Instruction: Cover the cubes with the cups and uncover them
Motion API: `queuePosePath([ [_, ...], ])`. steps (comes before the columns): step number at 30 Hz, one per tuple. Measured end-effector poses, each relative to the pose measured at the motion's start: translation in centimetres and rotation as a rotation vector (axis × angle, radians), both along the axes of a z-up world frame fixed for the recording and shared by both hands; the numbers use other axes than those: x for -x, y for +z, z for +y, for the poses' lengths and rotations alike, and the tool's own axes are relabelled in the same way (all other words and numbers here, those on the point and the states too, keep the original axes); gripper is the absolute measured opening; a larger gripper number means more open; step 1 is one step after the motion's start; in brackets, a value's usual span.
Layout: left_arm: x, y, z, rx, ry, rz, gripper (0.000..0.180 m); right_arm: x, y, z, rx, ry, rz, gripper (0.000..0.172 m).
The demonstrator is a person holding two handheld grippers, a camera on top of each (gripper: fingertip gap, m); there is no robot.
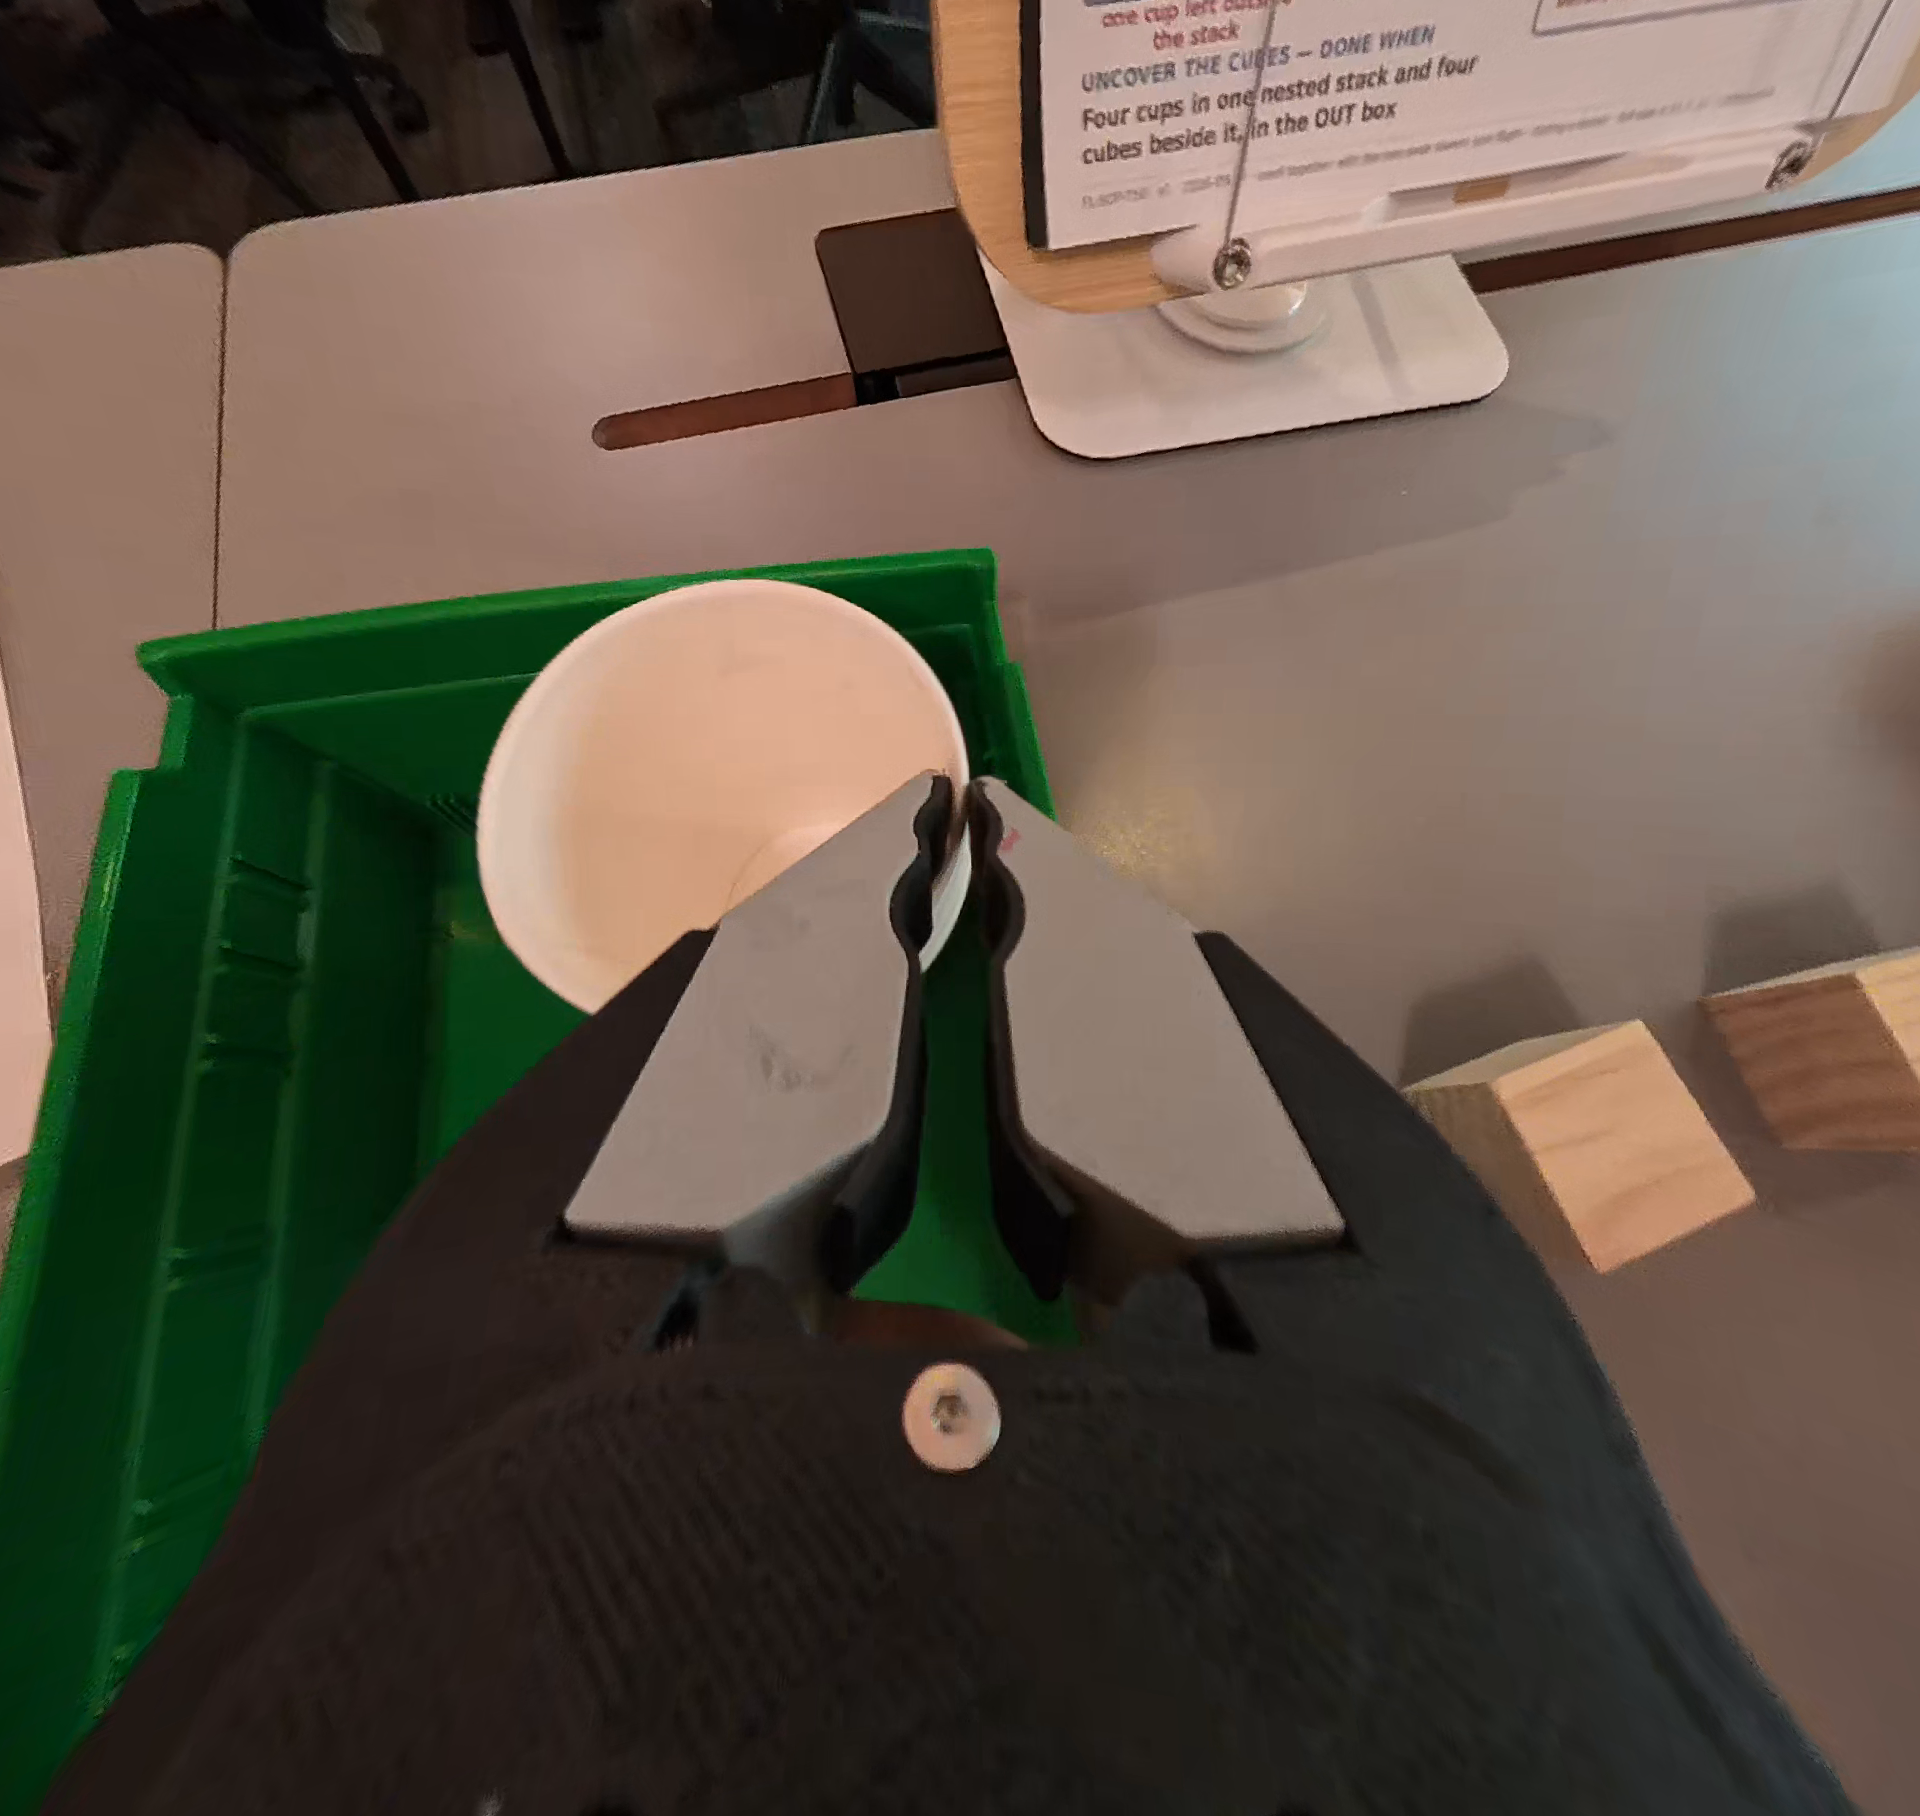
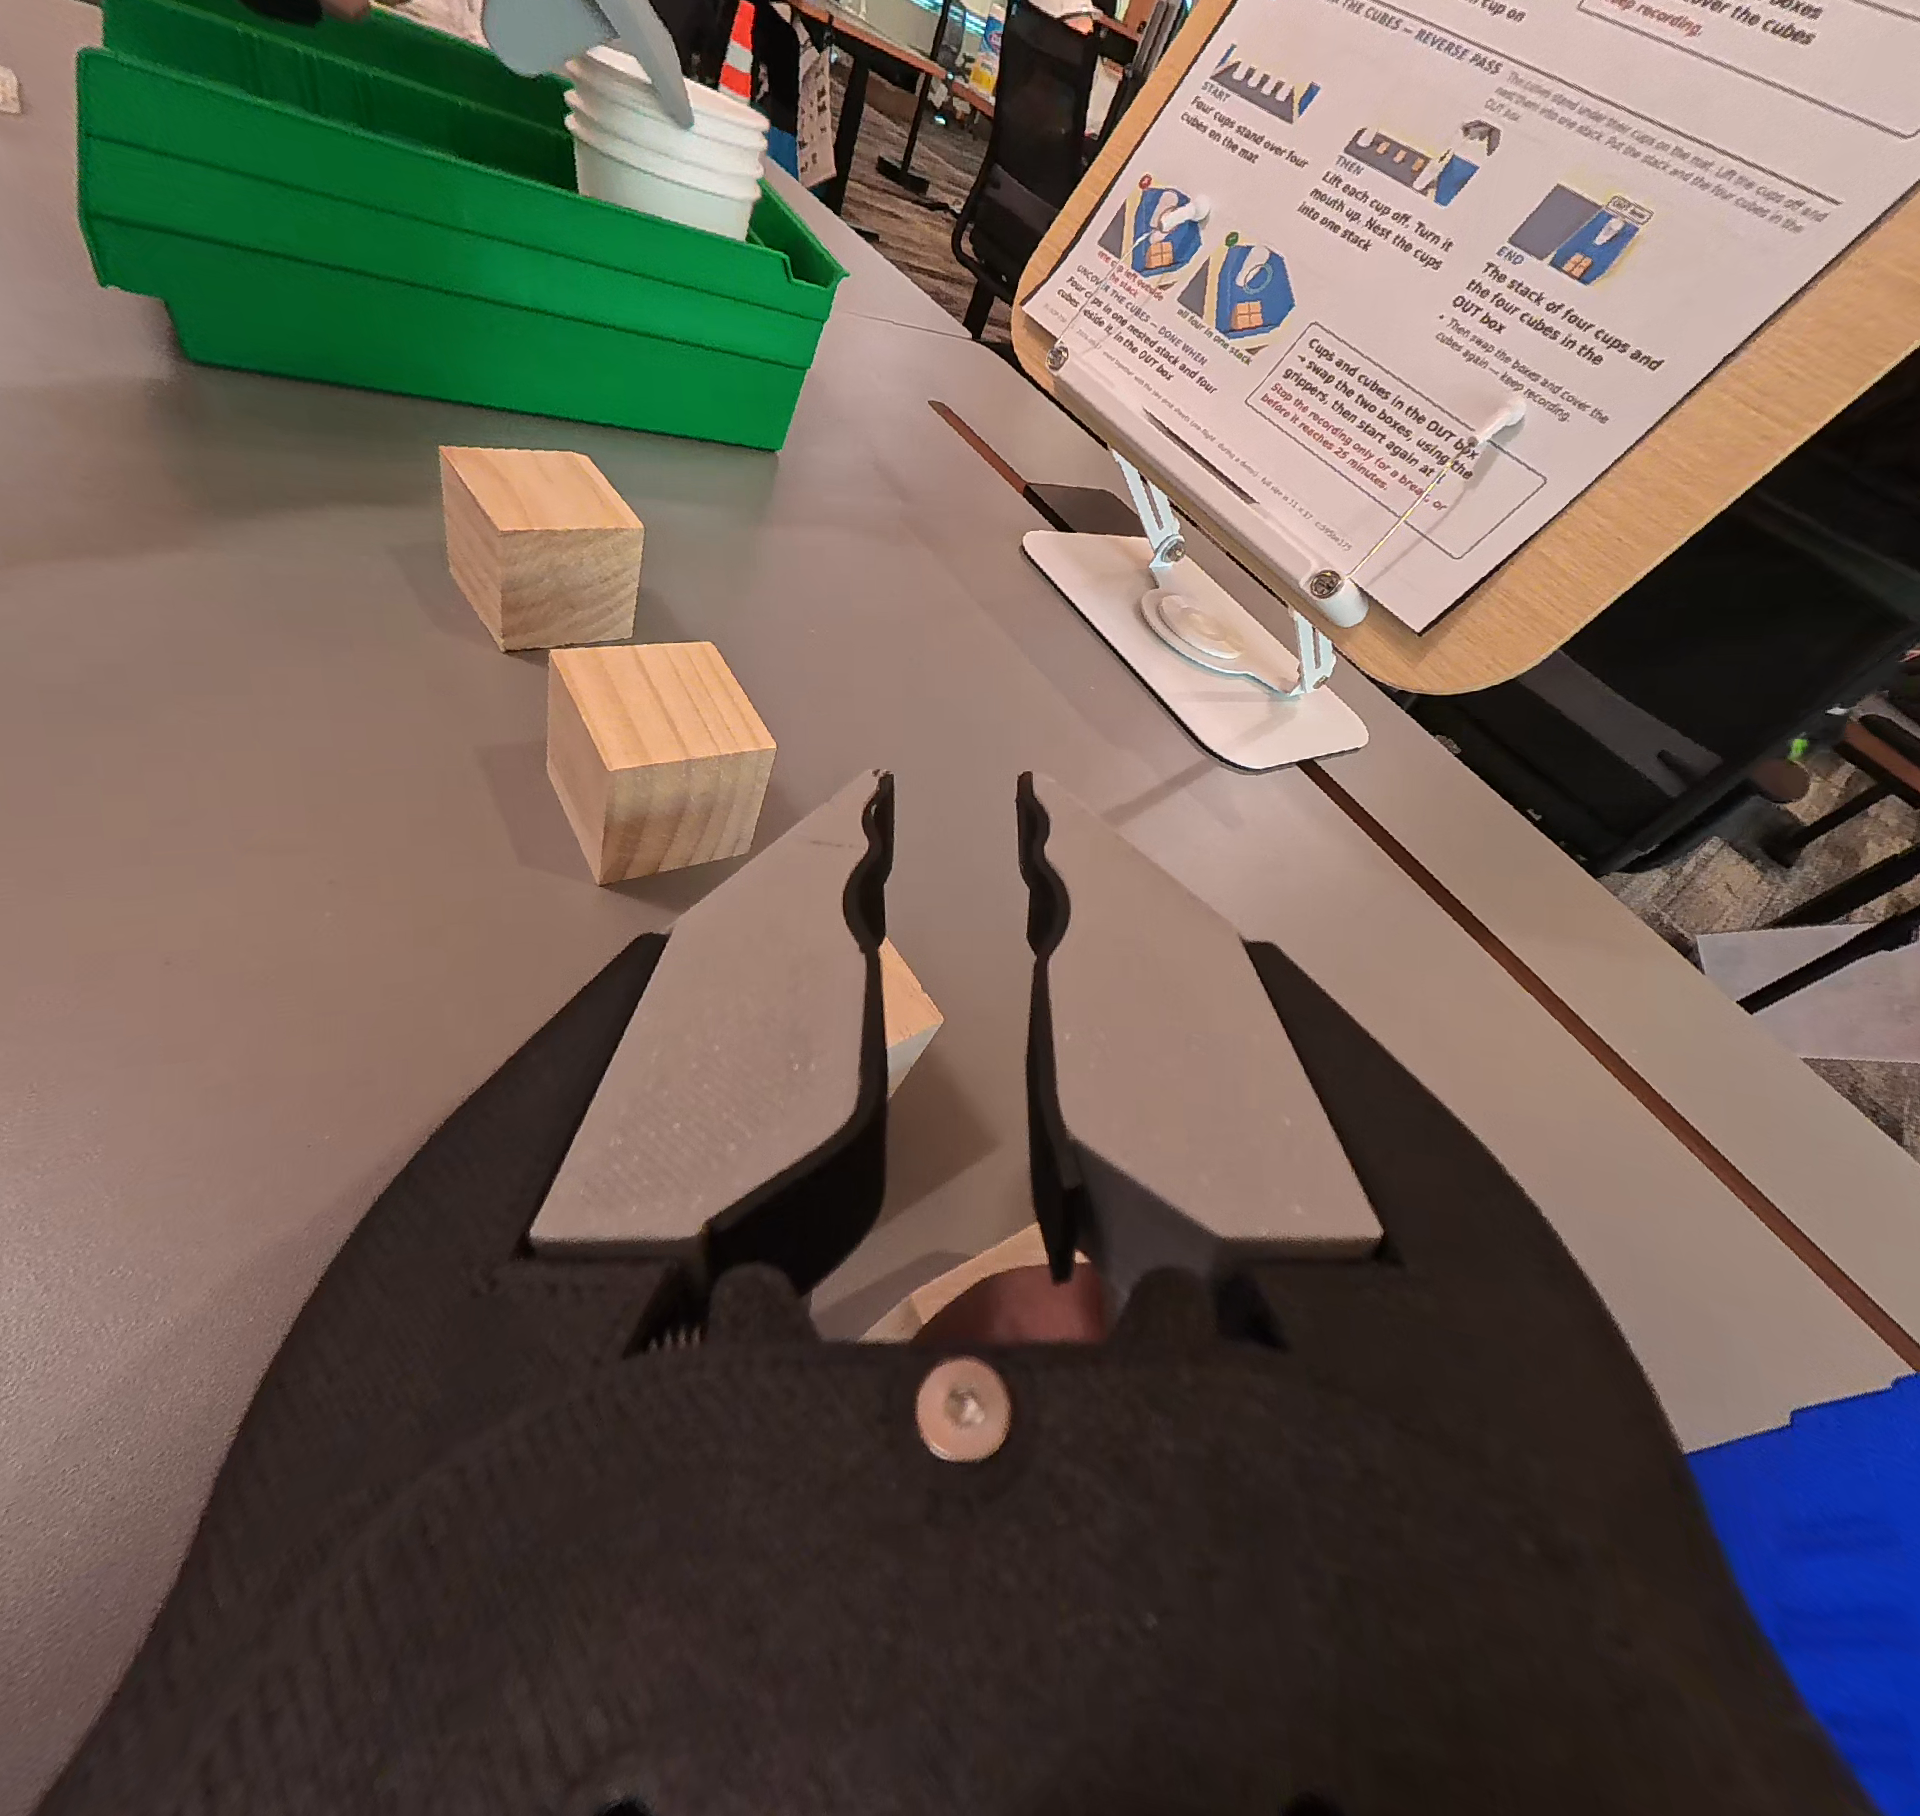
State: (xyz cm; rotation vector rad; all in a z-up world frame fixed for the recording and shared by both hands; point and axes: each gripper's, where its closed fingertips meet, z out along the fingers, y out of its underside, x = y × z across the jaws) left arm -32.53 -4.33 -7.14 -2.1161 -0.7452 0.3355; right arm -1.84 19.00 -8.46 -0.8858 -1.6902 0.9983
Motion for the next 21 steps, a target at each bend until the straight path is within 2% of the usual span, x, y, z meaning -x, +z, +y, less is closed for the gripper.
queuePosePath([
  [4, 0.5, 0.6, -0.8, -0.021, 0.037, 0.017, 0.001, 0.0, 0.0, 0.0, 0.0, 0.002, -0.001, 0.02],
  [12, -1.4, 1.2, 0.0, -0.091, -0.029, -0.064, 0.002, -0.1, 0.0, -0.3, 0.002, 0.012, -0.004, 0.021],
  [16, -2.2, 1.4, 0.5, -0.222, -0.032, -0.208, 0.004, -0.1, -0.1, -0.3, -0.002, 0.012, -0.004, 0.021],
  [21, -2.2, 1.1, 0.2, -0.313, 0.012, -0.317, 0.004, -0.1, 0.0, -0.4, 0.0, 0.014, -0.001, 0.021],
])
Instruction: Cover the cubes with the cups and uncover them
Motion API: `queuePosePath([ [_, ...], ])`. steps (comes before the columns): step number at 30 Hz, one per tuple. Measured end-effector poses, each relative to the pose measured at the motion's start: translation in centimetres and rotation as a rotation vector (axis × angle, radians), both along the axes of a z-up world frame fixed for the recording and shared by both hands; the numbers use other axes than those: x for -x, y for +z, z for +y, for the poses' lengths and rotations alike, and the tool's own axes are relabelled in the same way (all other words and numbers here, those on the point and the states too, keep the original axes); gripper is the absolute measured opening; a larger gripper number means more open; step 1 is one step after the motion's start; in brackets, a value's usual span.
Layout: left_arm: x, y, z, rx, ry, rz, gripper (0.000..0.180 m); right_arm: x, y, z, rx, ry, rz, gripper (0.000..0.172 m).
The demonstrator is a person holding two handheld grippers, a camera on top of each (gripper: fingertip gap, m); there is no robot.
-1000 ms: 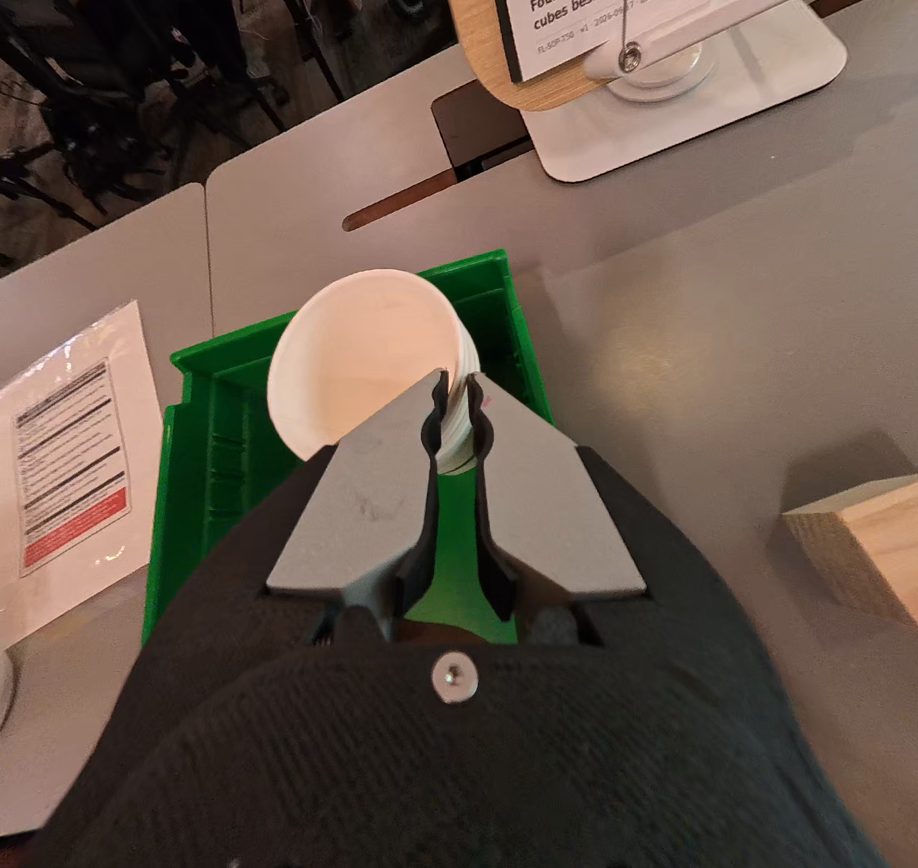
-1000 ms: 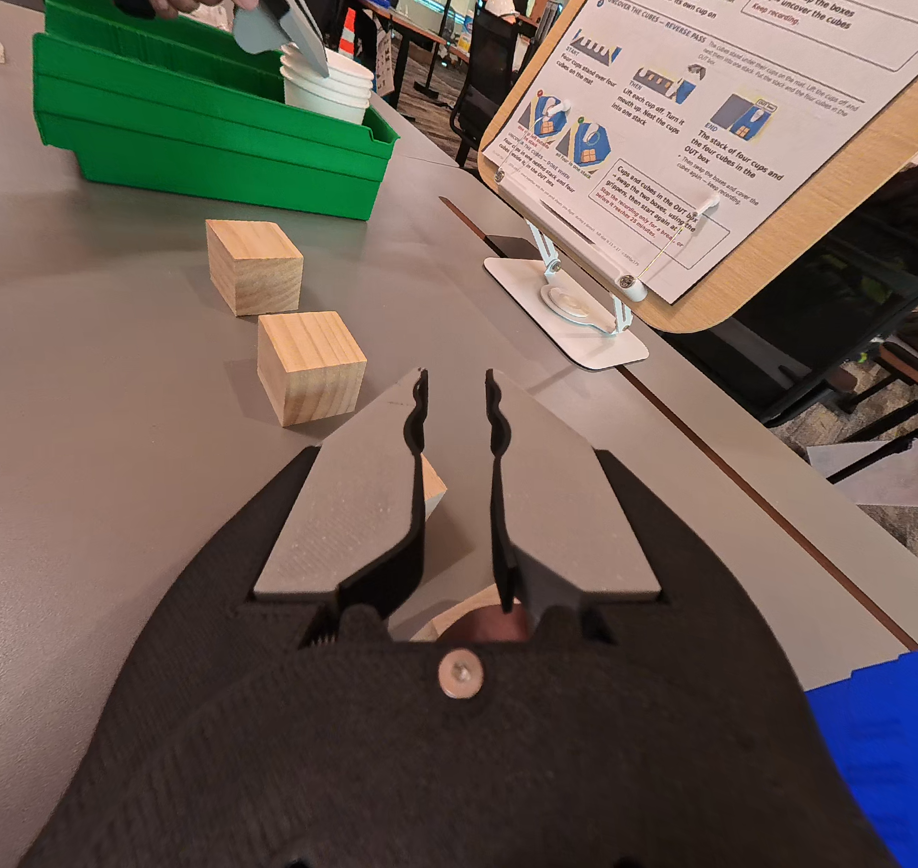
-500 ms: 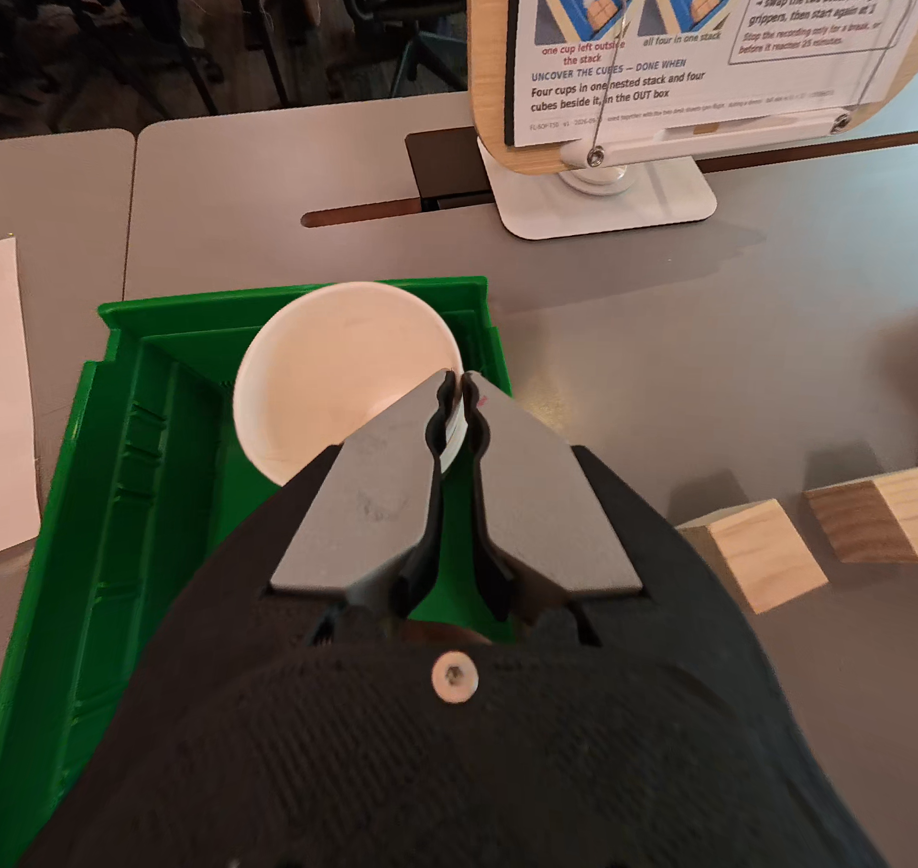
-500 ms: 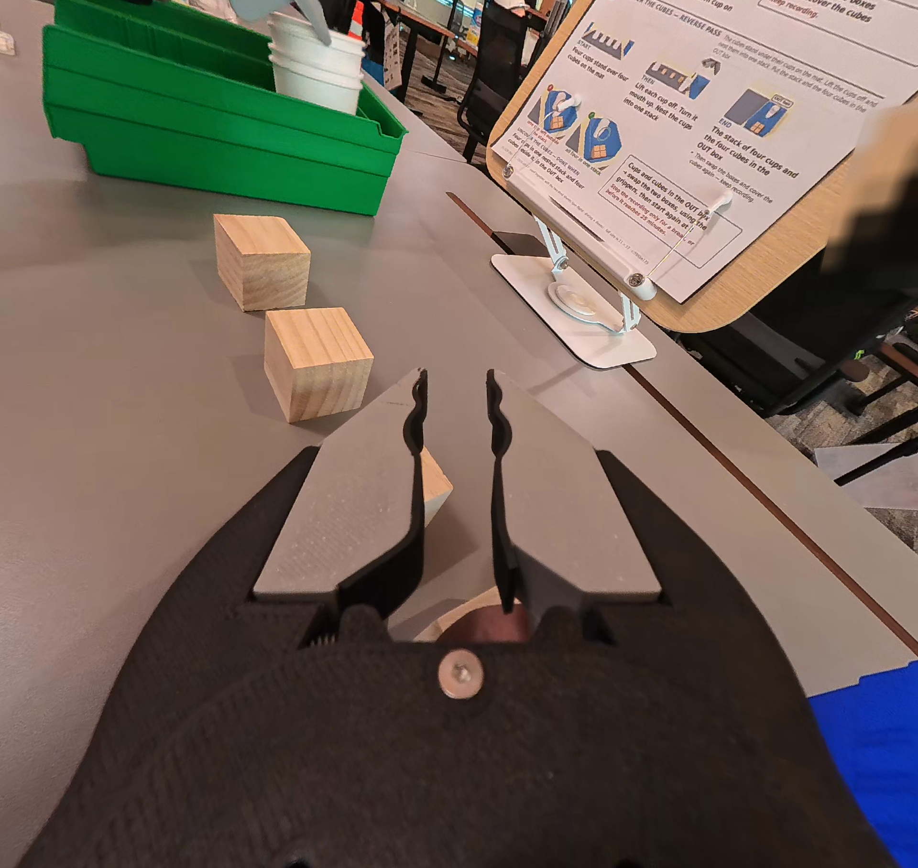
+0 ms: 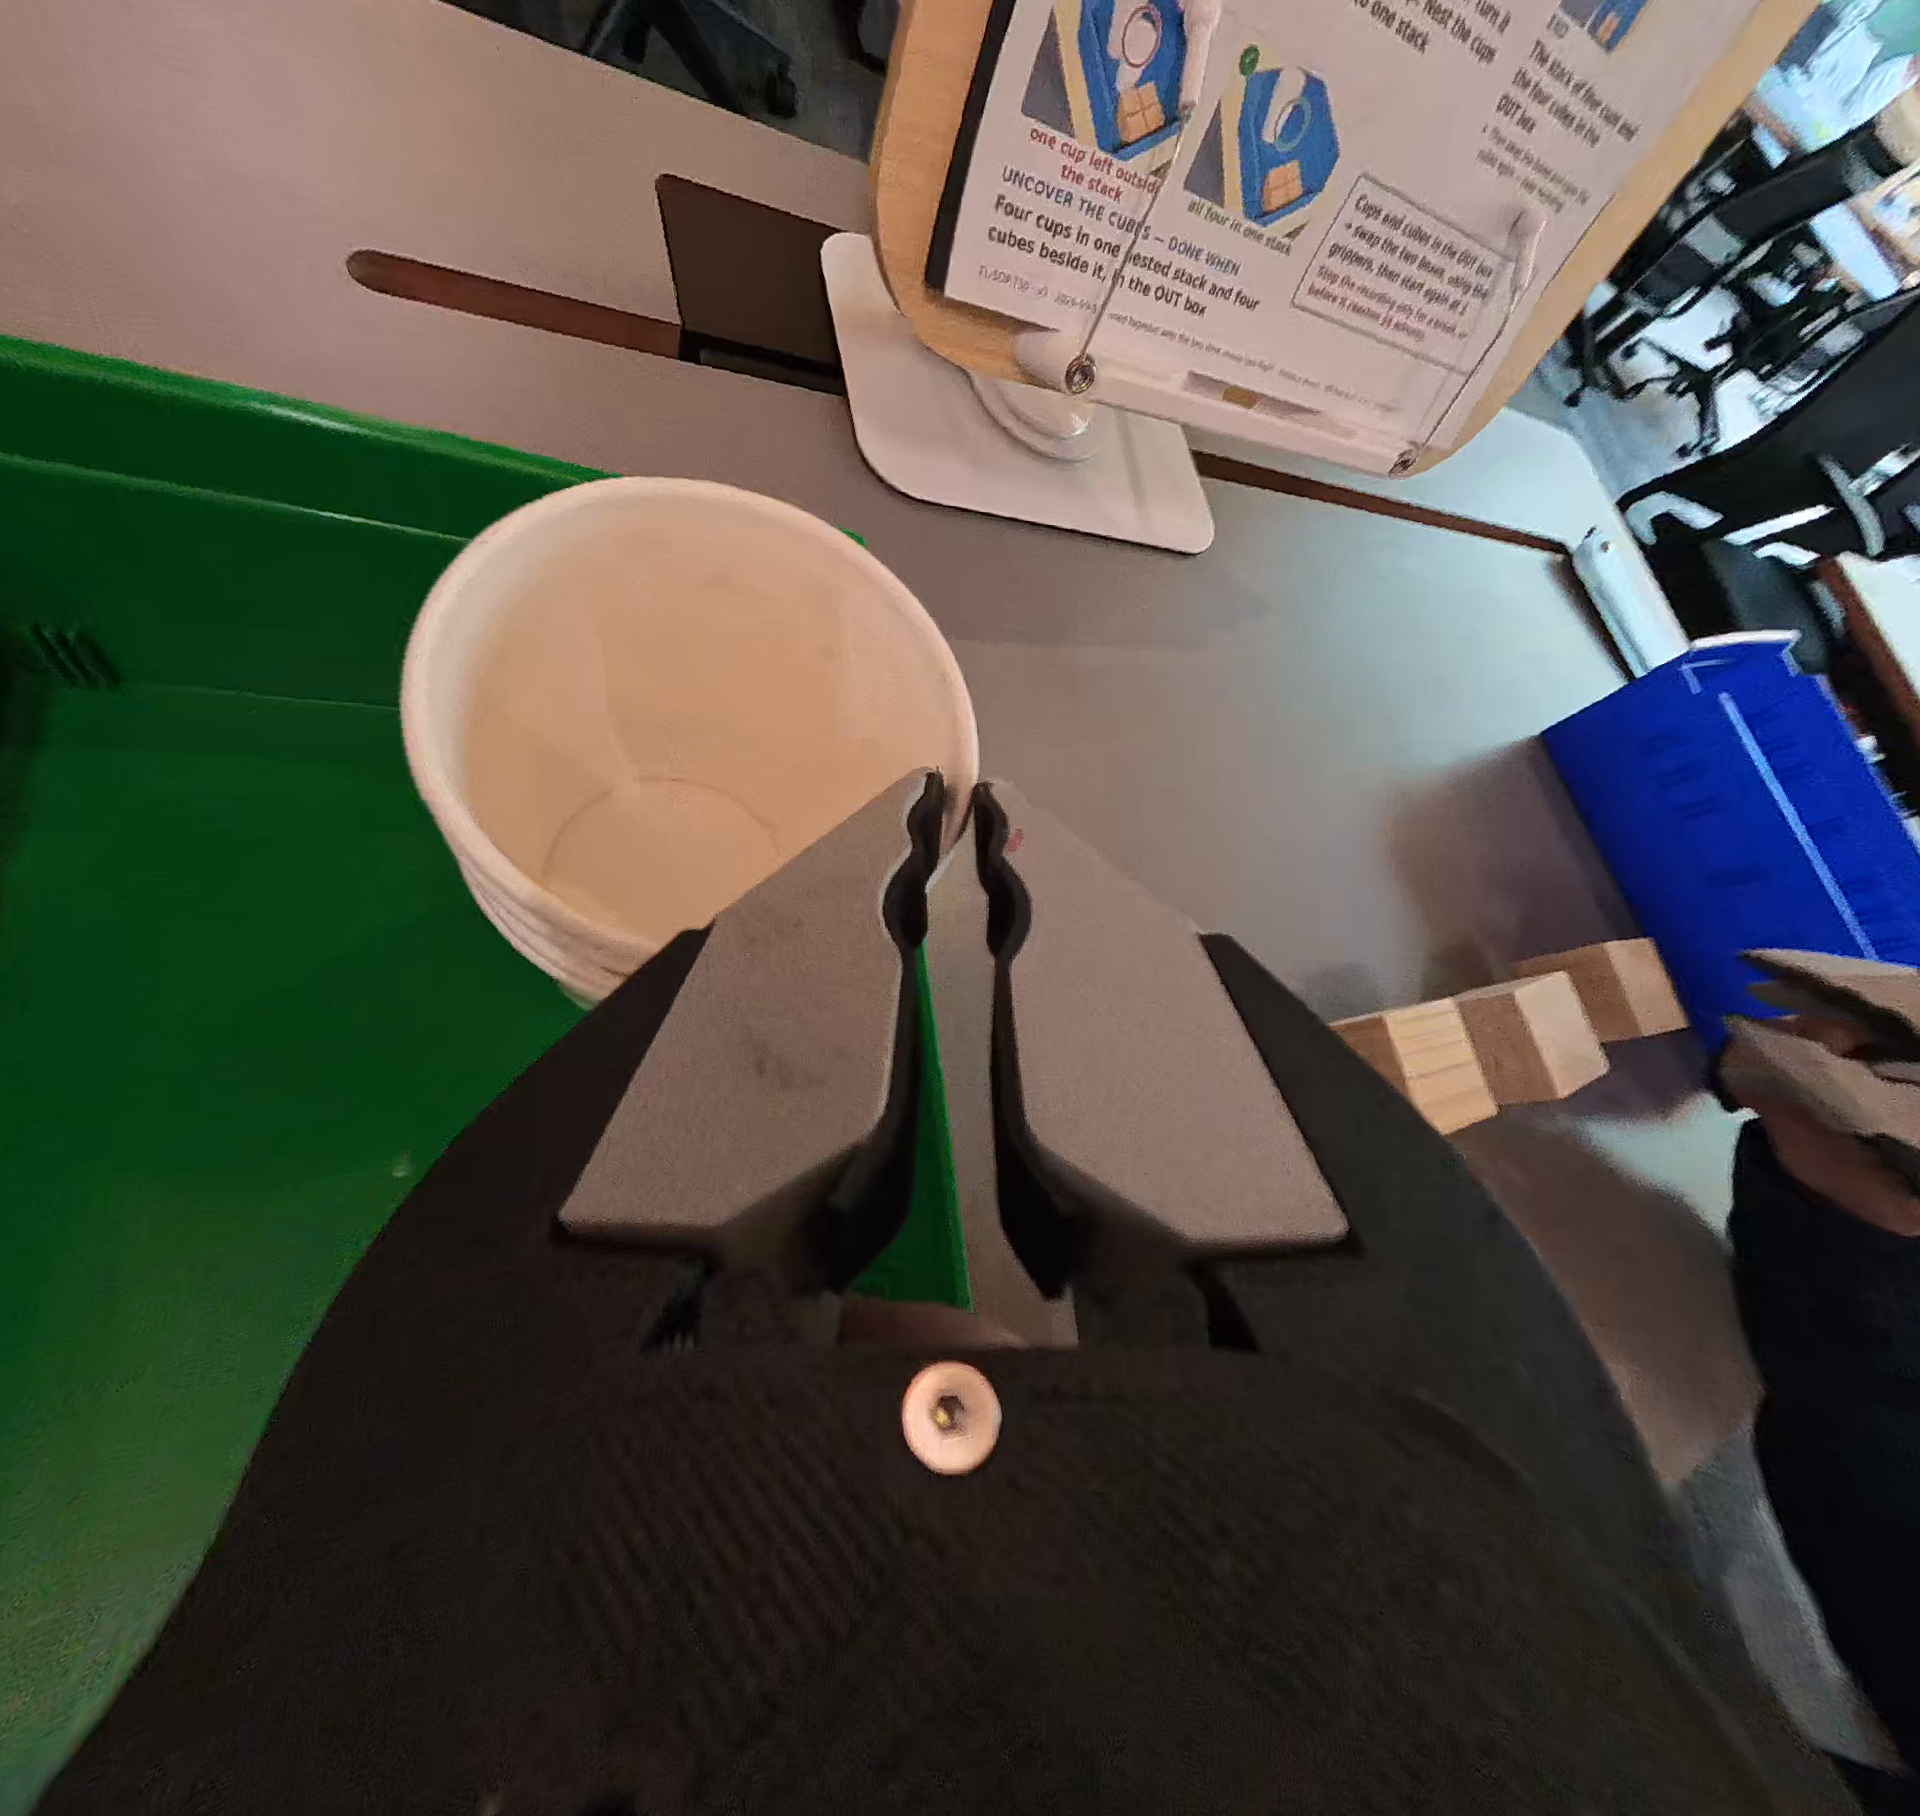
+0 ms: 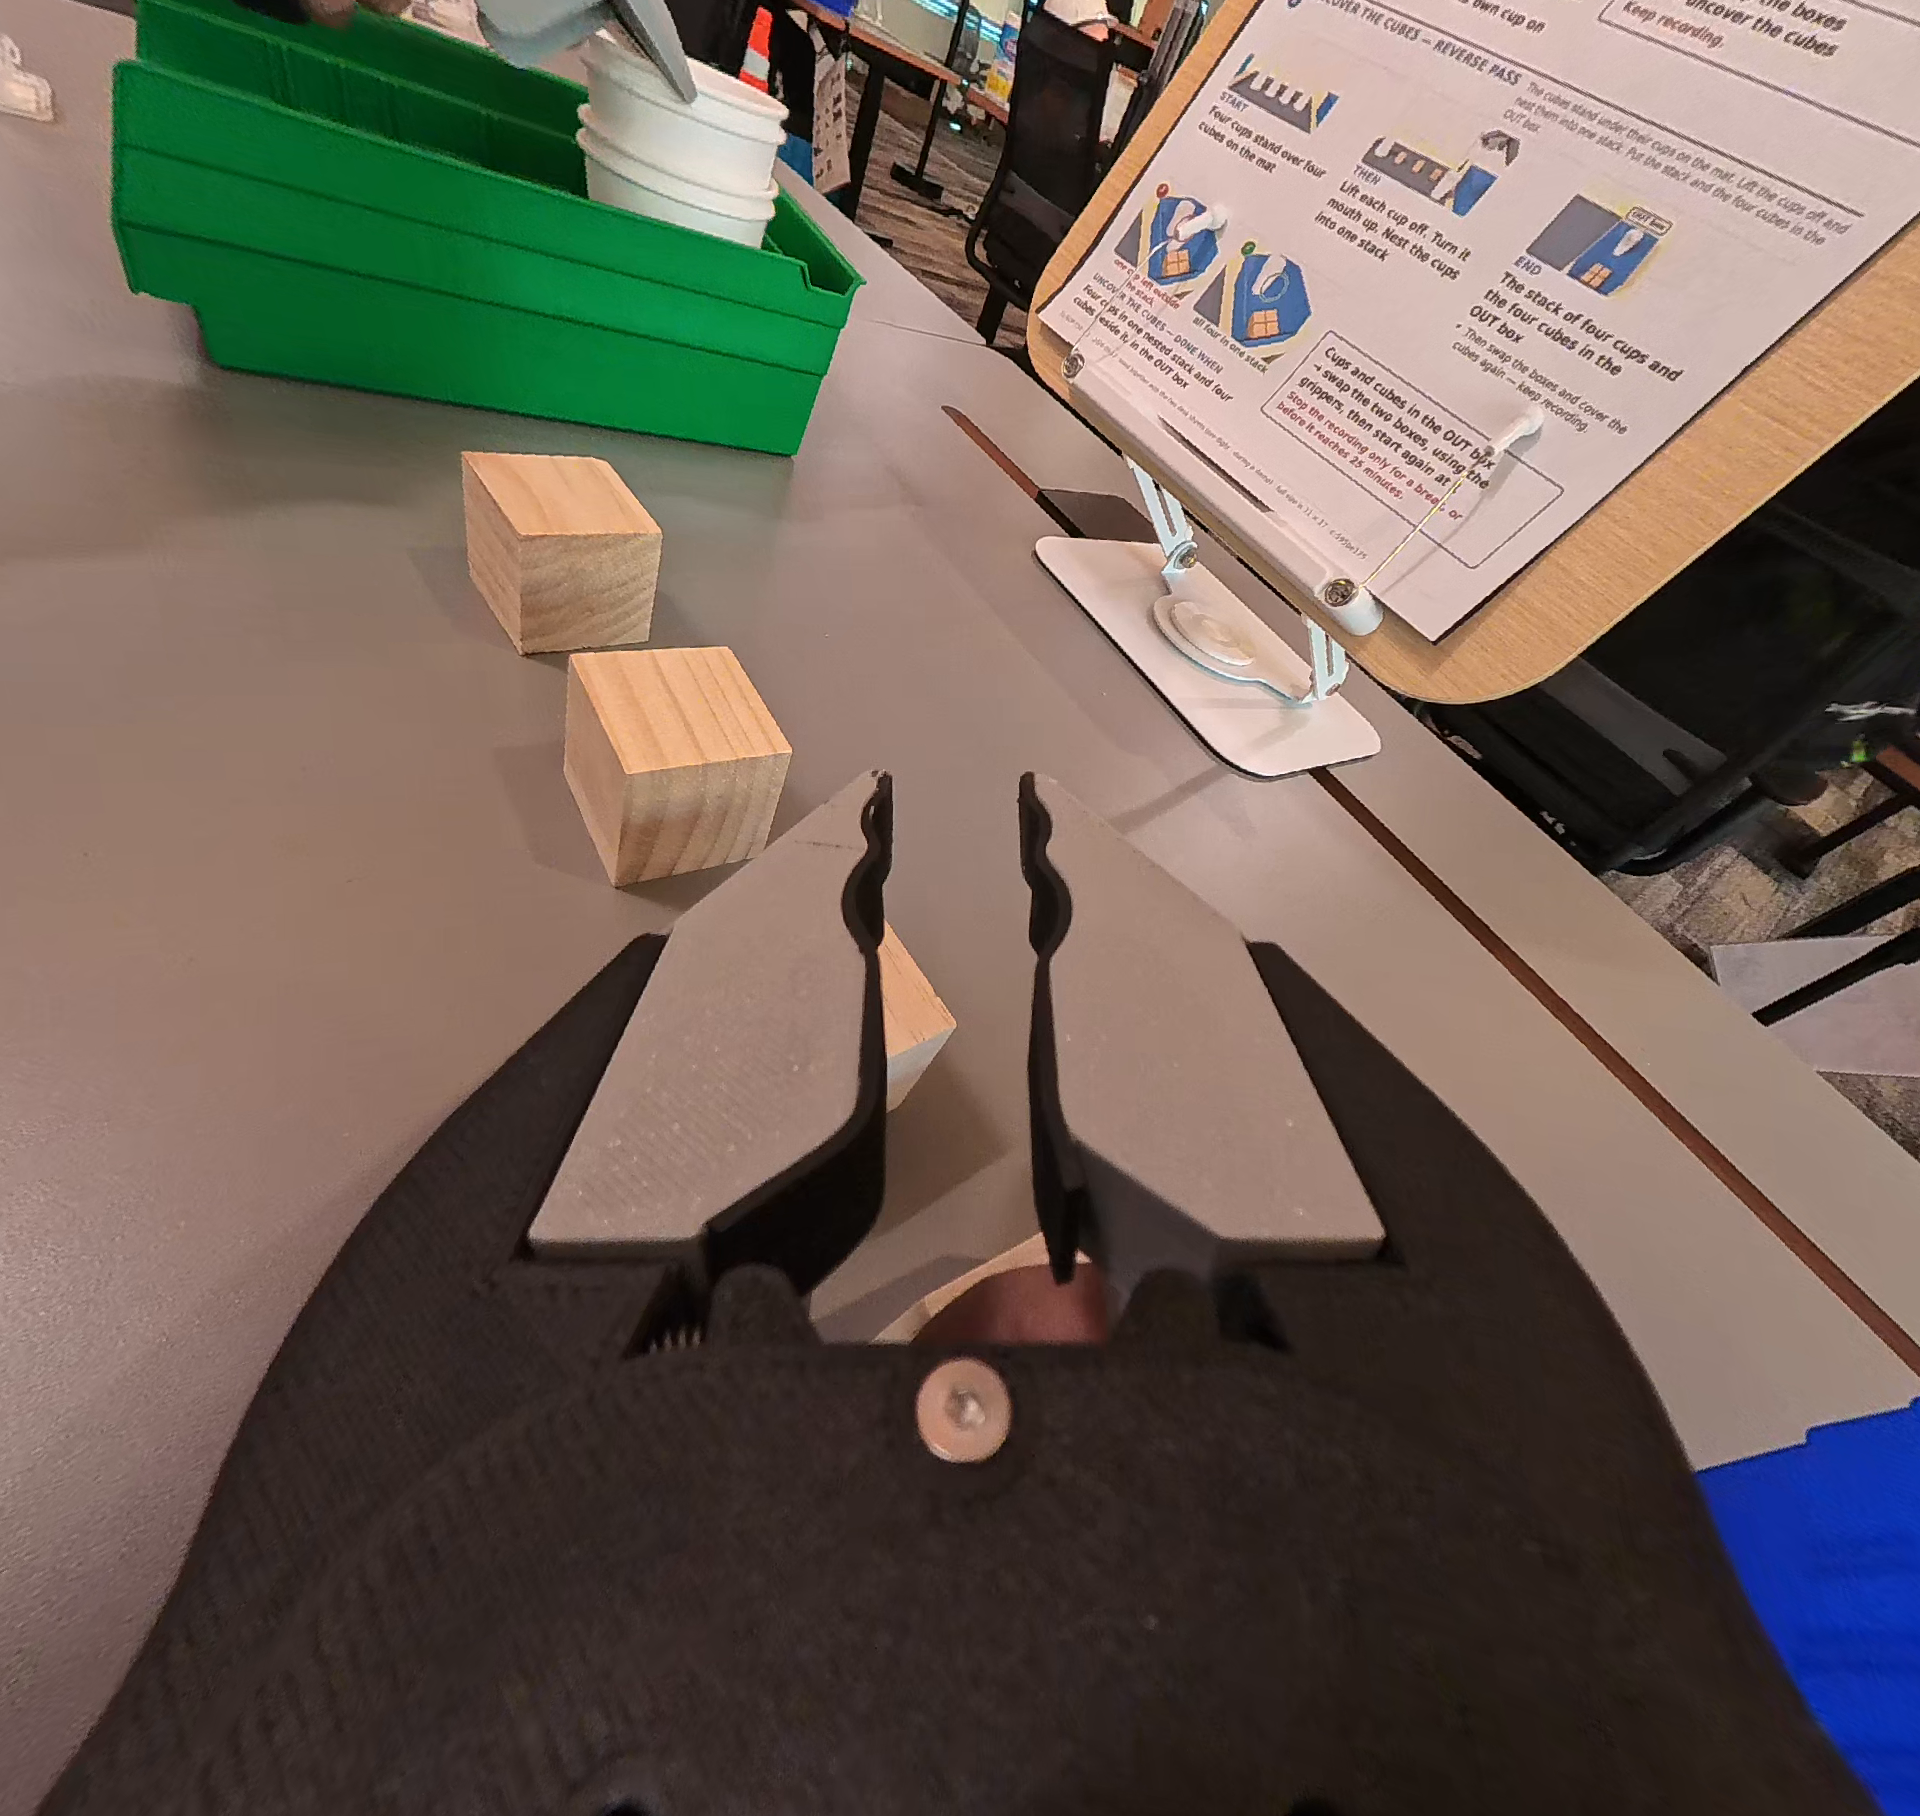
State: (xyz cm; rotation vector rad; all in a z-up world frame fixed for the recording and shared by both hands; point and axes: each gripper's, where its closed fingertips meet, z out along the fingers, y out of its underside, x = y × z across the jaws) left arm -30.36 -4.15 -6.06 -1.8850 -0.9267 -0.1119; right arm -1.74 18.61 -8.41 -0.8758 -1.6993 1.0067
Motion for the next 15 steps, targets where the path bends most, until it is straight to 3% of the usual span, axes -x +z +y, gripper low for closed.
queuePosePath([
  [9, 0.5, 0.9, -1.0, -0.14, 0.061, -0.061, 0.004, 0.0, -0.1, -0.1, -0.008, 0.002, -0.003, 0.021],
  [15, 0.9, 4.1, -1.7, 0.006, 0.11, 0.284, 0.002, 0.1, -0.4, -0.2, -0.008, 0.002, -0.011, 0.022],
])
